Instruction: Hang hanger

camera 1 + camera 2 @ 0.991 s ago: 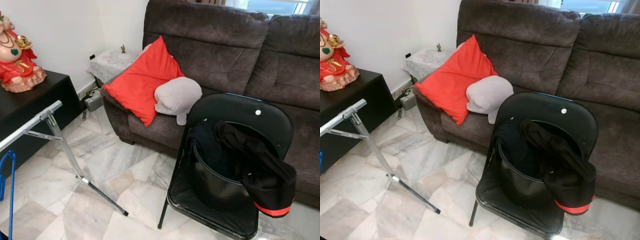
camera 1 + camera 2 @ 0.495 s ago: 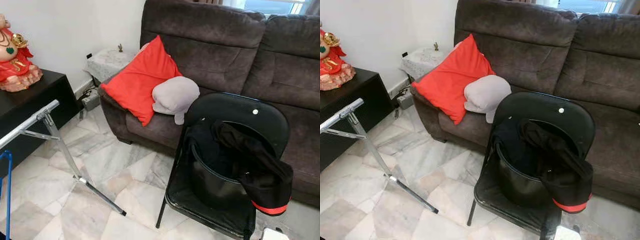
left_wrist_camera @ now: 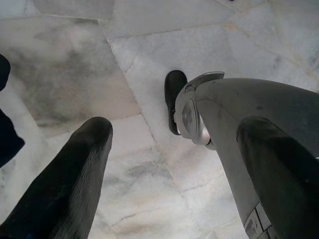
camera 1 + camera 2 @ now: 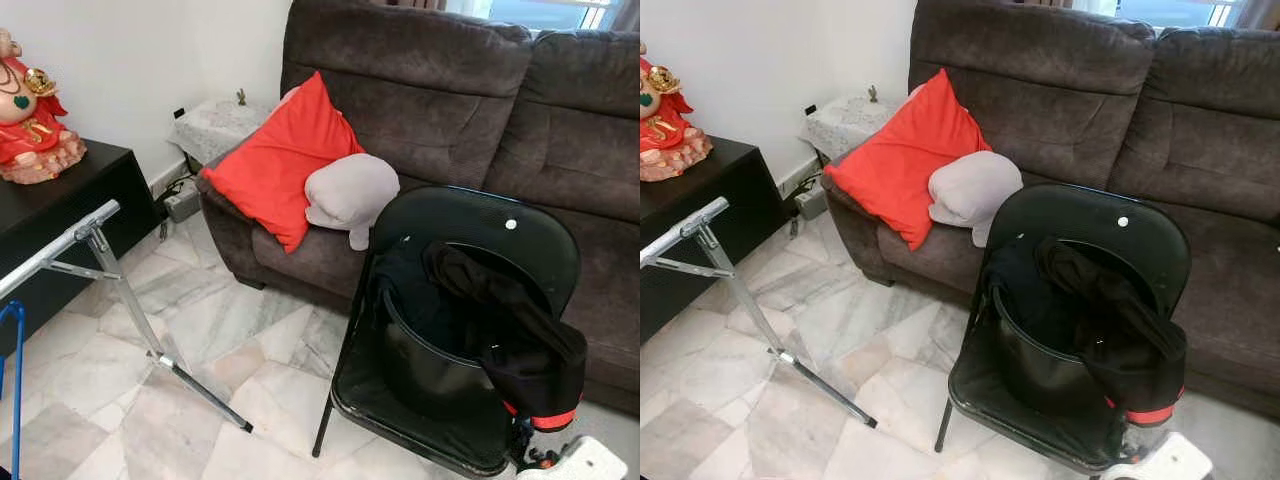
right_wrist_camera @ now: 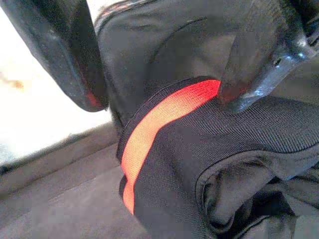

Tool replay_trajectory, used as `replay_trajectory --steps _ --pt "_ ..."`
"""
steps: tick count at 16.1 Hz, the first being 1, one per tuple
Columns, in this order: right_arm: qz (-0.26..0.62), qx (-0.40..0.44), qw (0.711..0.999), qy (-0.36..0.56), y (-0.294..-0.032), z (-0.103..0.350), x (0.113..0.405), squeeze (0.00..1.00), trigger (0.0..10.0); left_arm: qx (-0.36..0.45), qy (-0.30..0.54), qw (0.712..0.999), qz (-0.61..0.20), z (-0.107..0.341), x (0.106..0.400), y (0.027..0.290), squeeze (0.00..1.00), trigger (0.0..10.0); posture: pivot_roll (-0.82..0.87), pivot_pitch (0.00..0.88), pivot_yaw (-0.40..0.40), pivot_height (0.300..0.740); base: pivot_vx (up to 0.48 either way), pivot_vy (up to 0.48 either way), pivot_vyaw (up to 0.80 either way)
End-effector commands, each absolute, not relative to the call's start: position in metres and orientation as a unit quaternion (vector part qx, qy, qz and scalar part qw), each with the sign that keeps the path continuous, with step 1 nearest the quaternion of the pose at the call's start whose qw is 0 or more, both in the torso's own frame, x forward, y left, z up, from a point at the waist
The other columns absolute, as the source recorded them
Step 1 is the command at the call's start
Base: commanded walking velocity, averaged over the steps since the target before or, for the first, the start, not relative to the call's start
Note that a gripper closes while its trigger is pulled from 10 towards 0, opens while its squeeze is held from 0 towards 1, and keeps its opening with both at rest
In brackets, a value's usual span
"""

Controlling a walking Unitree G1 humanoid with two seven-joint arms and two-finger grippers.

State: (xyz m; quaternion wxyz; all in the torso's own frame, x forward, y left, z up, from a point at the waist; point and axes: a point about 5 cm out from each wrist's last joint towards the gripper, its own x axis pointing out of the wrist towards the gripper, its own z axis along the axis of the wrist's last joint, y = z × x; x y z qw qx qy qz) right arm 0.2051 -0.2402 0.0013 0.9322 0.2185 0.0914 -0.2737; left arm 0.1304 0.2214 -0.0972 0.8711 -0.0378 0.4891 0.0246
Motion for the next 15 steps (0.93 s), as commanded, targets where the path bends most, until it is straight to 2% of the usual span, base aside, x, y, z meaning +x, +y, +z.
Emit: replay_trajectory --steps 1,5,15 --pt "-0.262 0.255 0.925 0.103 -0.237 -0.006 0.202 0.00 10.0 -0.031 0.504 0.863 0.023 -0.100 0.122 0.225 0.00 10.0 -0.02 0.050 0.042 0.740 0.000 0.000 0.00" --pt "-0.205 0.350 0.911 0.080 -0.232 -0.005 0.210 0.00 10.0 -0.031 0.502 0.864 0.025 -0.099 0.123 0.225 0.00 10.0 -0.01 0.055 0.041 0.740 0.000 0.000 0.00" --pt "-0.195 0.374 0.903 0.082 -0.247 -0.015 0.205 0.00 10.0 -0.028 0.502 0.864 0.025 -0.099 0.124 0.225 0.00 10.0 -0.01 0.064 0.042 0.740 0.000 0.000 0.00"
